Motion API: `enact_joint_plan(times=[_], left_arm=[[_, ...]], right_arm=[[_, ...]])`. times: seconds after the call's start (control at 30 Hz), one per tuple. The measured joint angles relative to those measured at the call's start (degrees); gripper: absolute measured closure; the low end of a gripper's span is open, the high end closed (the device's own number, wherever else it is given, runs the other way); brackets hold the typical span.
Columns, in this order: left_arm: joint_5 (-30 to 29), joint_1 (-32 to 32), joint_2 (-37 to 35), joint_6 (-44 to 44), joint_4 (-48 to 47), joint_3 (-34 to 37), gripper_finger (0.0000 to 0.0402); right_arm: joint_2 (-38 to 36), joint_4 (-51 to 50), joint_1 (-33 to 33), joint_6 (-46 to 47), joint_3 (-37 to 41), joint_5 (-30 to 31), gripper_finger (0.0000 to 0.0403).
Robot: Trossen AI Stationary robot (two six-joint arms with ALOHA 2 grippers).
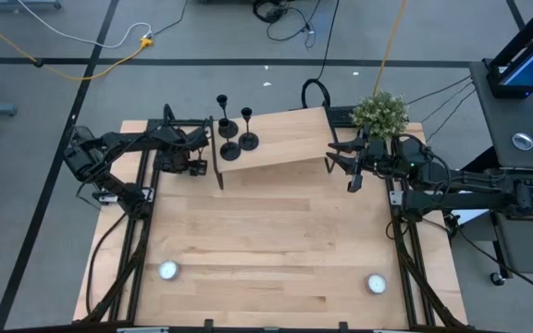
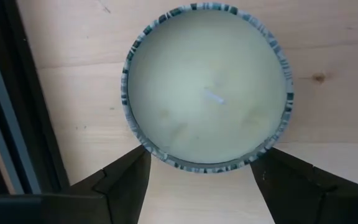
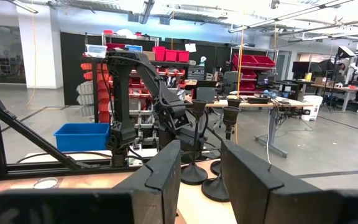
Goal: Pick & Place candle stick holders
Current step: Put the top blue scented candle on the shelf
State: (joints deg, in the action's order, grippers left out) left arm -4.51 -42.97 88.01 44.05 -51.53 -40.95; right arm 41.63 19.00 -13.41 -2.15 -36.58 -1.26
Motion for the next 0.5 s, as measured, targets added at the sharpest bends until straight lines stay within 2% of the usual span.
enact_joint_plan(times=[0.5], left_arm=[[-1.5,0.0,0.0,-0.1,-0.2,0.0,0.0122]], right_arm=[[0.0,0.0,0.0,1.4,0.0,0.0,0.0298]])
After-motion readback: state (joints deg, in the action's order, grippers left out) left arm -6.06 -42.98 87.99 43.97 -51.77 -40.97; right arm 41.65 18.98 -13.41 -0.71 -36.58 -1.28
